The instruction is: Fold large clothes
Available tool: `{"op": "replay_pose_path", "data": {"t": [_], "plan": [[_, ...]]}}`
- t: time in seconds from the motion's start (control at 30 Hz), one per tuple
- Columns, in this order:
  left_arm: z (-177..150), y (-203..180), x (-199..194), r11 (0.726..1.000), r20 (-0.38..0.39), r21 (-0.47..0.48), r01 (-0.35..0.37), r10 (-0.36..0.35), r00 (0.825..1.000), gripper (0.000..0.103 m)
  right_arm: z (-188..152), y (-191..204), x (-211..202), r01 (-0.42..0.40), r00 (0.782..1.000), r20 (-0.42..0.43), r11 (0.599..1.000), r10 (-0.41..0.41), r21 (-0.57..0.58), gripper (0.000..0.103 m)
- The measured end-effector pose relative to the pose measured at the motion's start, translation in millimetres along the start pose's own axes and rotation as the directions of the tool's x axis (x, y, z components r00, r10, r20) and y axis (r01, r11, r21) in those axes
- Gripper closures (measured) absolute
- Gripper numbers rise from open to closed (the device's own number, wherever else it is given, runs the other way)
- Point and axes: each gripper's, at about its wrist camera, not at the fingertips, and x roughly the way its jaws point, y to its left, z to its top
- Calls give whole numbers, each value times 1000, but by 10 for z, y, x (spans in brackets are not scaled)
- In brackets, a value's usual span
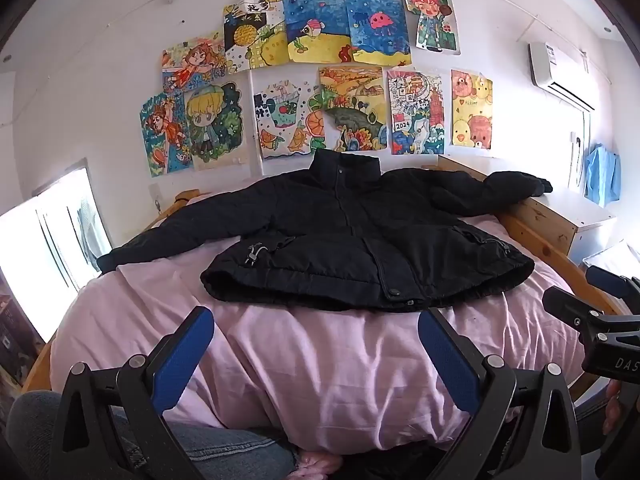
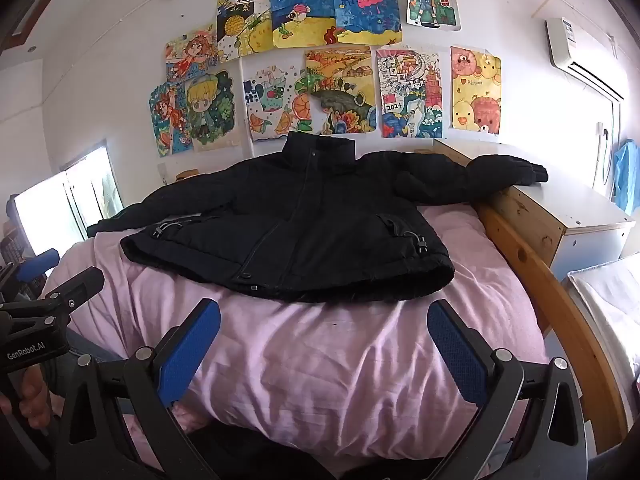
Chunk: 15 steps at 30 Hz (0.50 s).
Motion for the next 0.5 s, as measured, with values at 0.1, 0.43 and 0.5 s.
{"op": "replay_pose_path", "data": {"t": [0.1,0.43,0.5], "plan": [[-1,-7,1,1000,-2,3,2,-2,1000,0,0,2,-2,1,1000,-1,1000,-1,0,1],[4,-6,-21,1000,0,-4,0,0,1000,0,0,-1,0,-2,1000,-3,1000,2,5,1],[1,-14,-32,1000,-1,-3,0,0,1000,0,0,0,1,-2,1000,-4,1000,2,5,1]]}}
